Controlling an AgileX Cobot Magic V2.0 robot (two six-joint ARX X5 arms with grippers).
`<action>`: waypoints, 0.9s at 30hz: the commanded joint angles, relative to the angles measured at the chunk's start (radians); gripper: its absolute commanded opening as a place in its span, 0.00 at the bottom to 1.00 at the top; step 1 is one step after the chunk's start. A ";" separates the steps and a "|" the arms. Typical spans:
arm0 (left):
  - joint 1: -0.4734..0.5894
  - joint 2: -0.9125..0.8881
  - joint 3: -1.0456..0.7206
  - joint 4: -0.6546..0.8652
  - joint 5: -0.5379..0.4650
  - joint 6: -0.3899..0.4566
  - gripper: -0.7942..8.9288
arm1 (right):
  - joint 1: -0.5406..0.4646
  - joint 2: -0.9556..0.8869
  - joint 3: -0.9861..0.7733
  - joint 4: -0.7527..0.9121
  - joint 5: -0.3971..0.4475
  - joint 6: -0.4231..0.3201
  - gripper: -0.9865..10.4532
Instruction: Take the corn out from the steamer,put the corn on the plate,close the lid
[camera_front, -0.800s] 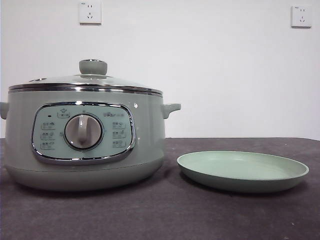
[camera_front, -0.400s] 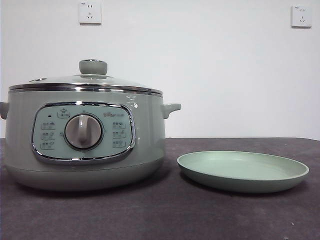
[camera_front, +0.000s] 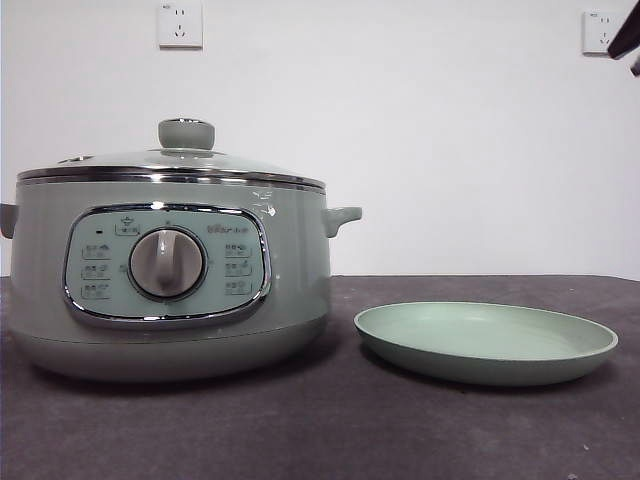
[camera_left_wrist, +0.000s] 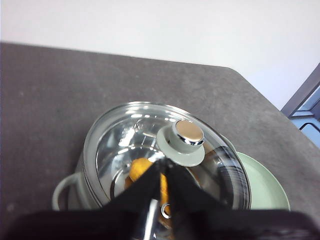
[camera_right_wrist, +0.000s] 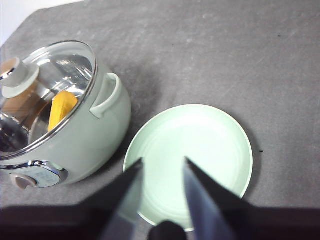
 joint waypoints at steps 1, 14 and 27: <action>-0.005 0.021 -0.002 0.008 0.009 -0.048 0.51 | 0.003 0.007 0.003 0.007 0.003 -0.010 0.34; -0.182 0.266 0.135 0.054 0.027 -0.023 0.55 | 0.003 0.008 0.003 0.021 0.002 0.024 0.34; -0.447 0.589 0.327 0.029 -0.321 0.127 0.55 | 0.003 0.008 0.003 0.021 0.003 0.026 0.34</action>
